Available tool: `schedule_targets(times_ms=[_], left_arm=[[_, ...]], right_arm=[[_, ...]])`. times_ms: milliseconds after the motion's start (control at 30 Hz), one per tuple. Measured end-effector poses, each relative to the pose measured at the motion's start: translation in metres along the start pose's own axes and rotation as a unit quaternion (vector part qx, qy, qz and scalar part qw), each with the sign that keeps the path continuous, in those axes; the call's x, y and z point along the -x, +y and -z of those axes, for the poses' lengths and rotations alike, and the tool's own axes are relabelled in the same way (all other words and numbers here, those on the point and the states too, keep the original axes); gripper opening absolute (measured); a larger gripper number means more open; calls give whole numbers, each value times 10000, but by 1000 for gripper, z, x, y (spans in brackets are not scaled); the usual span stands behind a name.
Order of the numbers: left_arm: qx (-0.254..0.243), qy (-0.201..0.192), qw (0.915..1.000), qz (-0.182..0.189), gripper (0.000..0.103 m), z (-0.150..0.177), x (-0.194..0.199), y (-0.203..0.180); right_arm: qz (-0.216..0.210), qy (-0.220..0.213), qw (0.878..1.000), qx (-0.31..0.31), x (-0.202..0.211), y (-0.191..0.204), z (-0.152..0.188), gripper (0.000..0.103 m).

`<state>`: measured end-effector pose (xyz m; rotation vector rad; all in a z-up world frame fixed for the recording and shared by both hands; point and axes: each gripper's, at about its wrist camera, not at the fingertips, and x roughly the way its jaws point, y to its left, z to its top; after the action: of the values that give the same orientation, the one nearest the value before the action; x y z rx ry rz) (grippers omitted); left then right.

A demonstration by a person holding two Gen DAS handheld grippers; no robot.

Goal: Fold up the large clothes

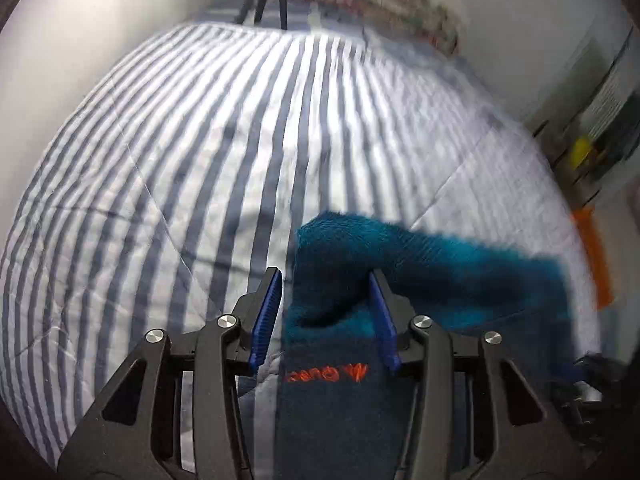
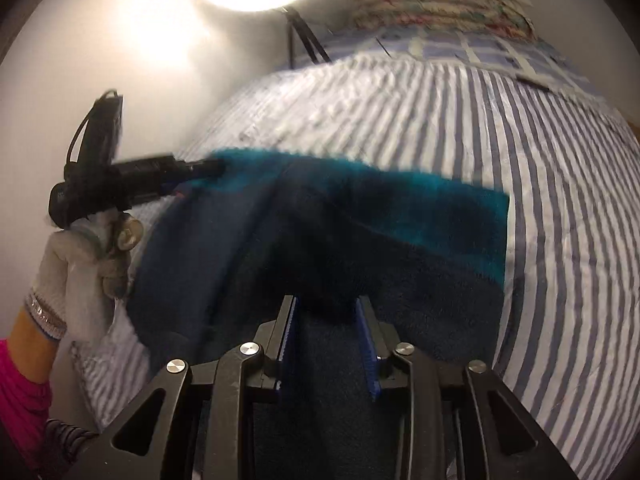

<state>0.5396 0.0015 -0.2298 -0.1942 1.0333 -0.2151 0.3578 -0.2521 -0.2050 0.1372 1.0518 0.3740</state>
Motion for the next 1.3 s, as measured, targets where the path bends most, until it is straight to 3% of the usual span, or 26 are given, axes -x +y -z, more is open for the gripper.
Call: schedule_targets(times_ms=[100,200,367,467,633,700,767,833,967,1067,1133,1200,1300], left_arm=[[152,-164,9997,-111,47,2,17,-4],[-106,-502,9984,-248,46,6,56,-14],[-391,-541,9973,292,45,43,109,-31],[-533,-308,9971,451,45,63,110,-39],[-678,168,9975,-106,47,86,78,-24],[-897,278,9955,-155,53,93,64,-15],[-841,232,9960,-184,75,96,60,-7],[-456,305,9985,70,75,95,57,5],[-610,211,9977,180,69,88,75,2],[-254,22,9975,653,69,80,102,13],[191,-65,9932,1148,69,72,112,27],[601,-134,9897,1294,69,66,112,42],[1250,160,9775,1691,69,64,94,62]], right_arm=[[300,-7,9986,433,7,16,-1,30],[-168,-181,9997,70,39,-2,-4,29],[-306,-518,9962,-632,83,-41,9,29],[-369,-444,9952,-793,91,-48,27,28],[-412,-363,9958,-728,88,-36,46,29],[-285,-286,9972,-633,79,-33,49,28],[140,26,9985,-533,58,-32,57,28],[432,207,9982,-348,45,-31,64,27],[28,-10,9986,-526,72,-38,62,28],[-360,-260,9970,-641,92,-46,62,44],[-418,-614,9948,-703,103,-52,62,70],[-414,-888,9903,-989,105,-63,63,81],[-662,-823,9817,-1587,92,-81,65,82]])
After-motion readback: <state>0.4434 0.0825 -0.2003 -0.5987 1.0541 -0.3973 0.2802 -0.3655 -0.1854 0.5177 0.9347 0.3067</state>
